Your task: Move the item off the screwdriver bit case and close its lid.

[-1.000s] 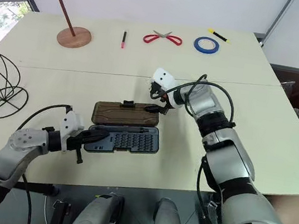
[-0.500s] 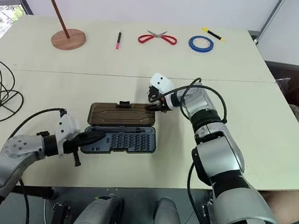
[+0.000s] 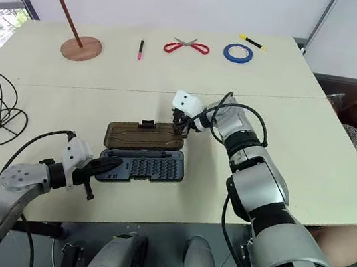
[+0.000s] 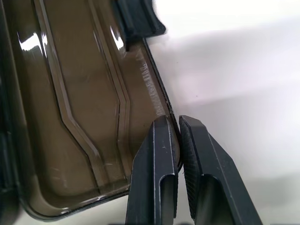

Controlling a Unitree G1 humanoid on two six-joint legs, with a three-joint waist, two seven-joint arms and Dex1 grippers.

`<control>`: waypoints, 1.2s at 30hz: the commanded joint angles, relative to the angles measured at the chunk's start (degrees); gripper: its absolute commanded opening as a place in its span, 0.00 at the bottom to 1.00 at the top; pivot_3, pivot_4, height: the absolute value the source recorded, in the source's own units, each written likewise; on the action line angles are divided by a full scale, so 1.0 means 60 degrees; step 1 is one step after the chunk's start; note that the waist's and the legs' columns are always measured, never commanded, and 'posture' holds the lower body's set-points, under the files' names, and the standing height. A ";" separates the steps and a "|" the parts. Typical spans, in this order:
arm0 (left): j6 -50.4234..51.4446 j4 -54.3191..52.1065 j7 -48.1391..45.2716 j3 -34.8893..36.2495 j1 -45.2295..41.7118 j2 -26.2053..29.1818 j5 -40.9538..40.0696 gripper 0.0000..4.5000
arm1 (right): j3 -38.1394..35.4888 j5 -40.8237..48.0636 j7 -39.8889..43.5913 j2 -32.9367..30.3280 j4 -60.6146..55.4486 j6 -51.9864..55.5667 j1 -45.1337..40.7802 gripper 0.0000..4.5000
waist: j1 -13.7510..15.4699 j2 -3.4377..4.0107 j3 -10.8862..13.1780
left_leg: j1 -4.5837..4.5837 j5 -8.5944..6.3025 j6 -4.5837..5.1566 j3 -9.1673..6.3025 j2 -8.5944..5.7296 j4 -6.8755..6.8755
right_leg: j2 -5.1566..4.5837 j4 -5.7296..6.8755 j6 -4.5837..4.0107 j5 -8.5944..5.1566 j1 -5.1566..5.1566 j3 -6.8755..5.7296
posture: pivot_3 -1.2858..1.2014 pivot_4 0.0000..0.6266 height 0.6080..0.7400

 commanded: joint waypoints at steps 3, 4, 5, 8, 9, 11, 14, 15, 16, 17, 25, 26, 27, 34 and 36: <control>0.0690 0.0024 0.0042 -0.0183 0.0128 0.0145 0.0180 0.00 | -0.0283 -0.0588 -0.1971 -0.0821 -0.2103 -0.1462 0.0631 0.01 | 0.0019 0.0000 0.0002 | 0.0001 0.0001 -0.0001 -0.0001 0.0000 0.0003 | 0.0000 0.0003 0.0000 0.0000 0.0002 0.0001 | 0.52 0.24 1.00; 0.0758 -0.0005 0.0037 -0.0187 0.0080 0.0151 0.0174 0.00 | -0.0431 -0.0553 -0.2098 -0.0948 -0.2848 -0.1379 0.0981 0.01 | 0.0039 -0.0001 0.0002 | -0.0001 0.0001 -0.0001 -0.0003 0.0000 0.0007 | 0.0000 0.0005 0.0000 -0.0001 0.0002 0.0001 | 0.52 0.24 1.00; 0.0839 -0.0029 0.0030 -0.0187 0.0018 0.0156 0.0156 0.00 | -0.0555 -0.0560 -0.2232 -0.1130 -0.3814 -0.1435 0.1461 0.01 | 0.0045 -0.0001 0.0002 | -0.0003 0.0001 -0.0002 -0.0005 0.0000 0.0009 | 0.0000 0.0004 0.0000 -0.0001 0.0003 0.0001 | 0.52 0.24 1.00; 0.1070 -0.0027 -0.0007 -0.0144 -0.0223 0.0195 0.0102 0.00 | -0.0893 -0.0646 -0.2651 -0.1551 -0.6671 -0.1051 0.2951 0.01 | 0.0111 -0.0005 0.0002 | -0.0024 0.0001 -0.0002 -0.0013 -0.0002 0.0020 | -0.0004 0.0002 0.0003 -0.0002 -0.0004 -0.0001 | 0.52 0.24 1.00; 0.1126 -0.0022 -0.0017 -0.0137 -0.0297 0.0207 0.0099 0.00 | -0.0981 -0.0635 -0.2683 -0.1652 -0.7407 -0.0767 0.3344 0.01 | 0.0125 -0.0005 0.0003 | -0.0031 0.0001 -0.0002 -0.0009 -0.0002 0.0023 | -0.0006 0.0003 0.0004 -0.0002 -0.0014 0.0000 | 0.52 0.24 1.00; 0.1295 -0.0014 -0.0023 -0.0129 -0.0507 0.0224 0.0053 0.00 | -0.1196 -0.0645 -0.2737 -0.1873 -0.8971 -0.0148 0.4214 0.01 | 0.0135 -0.0007 0.0003 | -0.0043 0.0001 -0.0002 -0.0010 -0.0004 0.0025 | -0.0008 0.0003 0.0004 -0.0001 -0.0022 0.0000 | 0.52 0.24 1.00; 0.1475 0.0049 -0.0047 -0.0128 -0.0773 0.0236 0.0020 0.00 | -0.1363 -0.0702 -0.2677 -0.2161 -1.0782 0.0641 0.5195 0.01 | 0.0256 -0.0010 0.0005 | -0.0049 0.0001 -0.0002 -0.0008 -0.0003 0.0026 | -0.0008 -0.0001 0.0005 -0.0002 -0.0024 -0.0002 | 0.52 0.24 1.00; 0.1510 0.0092 -0.0064 -0.0134 -0.0861 0.0238 0.0021 0.00 | -0.1389 -0.0677 -0.2625 -0.2210 -1.1235 0.0961 0.5418 0.01 | 0.0281 -0.0014 0.0007 | -0.0052 0.0001 -0.0001 -0.0007 -0.0003 0.0027 | -0.0008 -0.0004 0.0005 -0.0002 -0.0025 -0.0002 | 0.52 0.24 1.00; 0.1563 0.0136 -0.0075 -0.0145 -0.0969 0.0235 0.0015 0.00 | -0.1383 -0.0666 -0.2583 -0.2229 -1.1703 0.1285 0.5653 0.01 | 0.0296 -0.0015 0.0008 | -0.0054 0.0001 -0.0001 -0.0008 -0.0002 0.0031 | -0.0008 -0.0005 0.0005 -0.0003 -0.0025 -0.0003 | 0.52 0.24 1.00; 0.1614 0.0177 -0.0089 -0.0150 -0.1073 0.0231 0.0001 0.00 | -0.1352 -0.0642 -0.2558 -0.2196 -1.2082 0.1585 0.5830 0.01 | 0.0305 -0.0015 0.0008 | -0.0056 0.0001 -0.0001 -0.0008 -0.0002 0.0031 | -0.0008 -0.0007 0.0005 -0.0003 -0.0025 -0.0004 | 0.52 0.24 1.00; 0.2070 0.0137 -0.0089 0.0015 -0.1574 0.0147 -0.0282 0.00 | -0.0838 -0.0813 -0.2734 -0.1795 -1.2968 0.2389 0.6132 0.01 | 0.0252 -0.0020 0.0011 | -0.0060 0.0001 -0.0001 -0.0007 0.0005 0.0025 | -0.0002 -0.0017 0.0004 -0.0005 -0.0032 -0.0005 | 0.52 0.24 1.00; 0.2149 0.0101 -0.0103 0.0077 -0.1630 0.0146 -0.0369 0.00 | -0.0812 -0.0841 -0.2754 -0.1788 -1.2943 0.2365 0.6096 0.01 | 0.0252 -0.0021 0.0012 | -0.0061 0.0001 -0.0001 -0.0007 0.0005 0.0024 | -0.0002 -0.0017 0.0004 -0.0004 -0.0033 -0.0005 | 0.52 0.24 1.00; 0.2246 0.0025 -0.0107 0.0141 -0.1689 0.0152 -0.0477 0.00 | -0.0789 -0.0868 -0.2776 -0.1792 -1.2928 0.2338 0.6073 0.01 | 0.0250 -0.0024 0.0013 | -0.0062 0.0001 -0.0001 -0.0007 0.0005 0.0025 | -0.0002 -0.0017 0.0004 -0.0004 -0.0034 -0.0005 | 0.52 0.24 1.00; 0.4293 -0.1068 0.0264 0.1079 -0.3287 -0.0088 -0.2680 0.00 | -0.0723 -0.0897 -0.2845 -0.1878 -1.2649 0.2080 0.5943 0.01 | 0.0325 -0.0075 0.0046 | -0.0087 0.0001 -0.0001 -0.0015 0.0004 0.0035 | -0.0003 -0.0022 0.0006 -0.0003 -0.0046 -0.0011 | 0.52 0.24 1.00; 0.5005 -0.1207 0.0646 0.1596 -0.4069 -0.0324 -0.3648 0.00 | -0.0723 -0.0892 -0.2843 -0.1929 -1.2549 0.1978 0.5894 0.01 | 0.0338 -0.0121 0.0074 | -0.0098 0.0002 -0.0002 -0.0030 0.0003 0.0050 | -0.0005 -0.0022 0.0008 -0.0002 -0.0045 -0.0026 | 0.52 0.24 1.00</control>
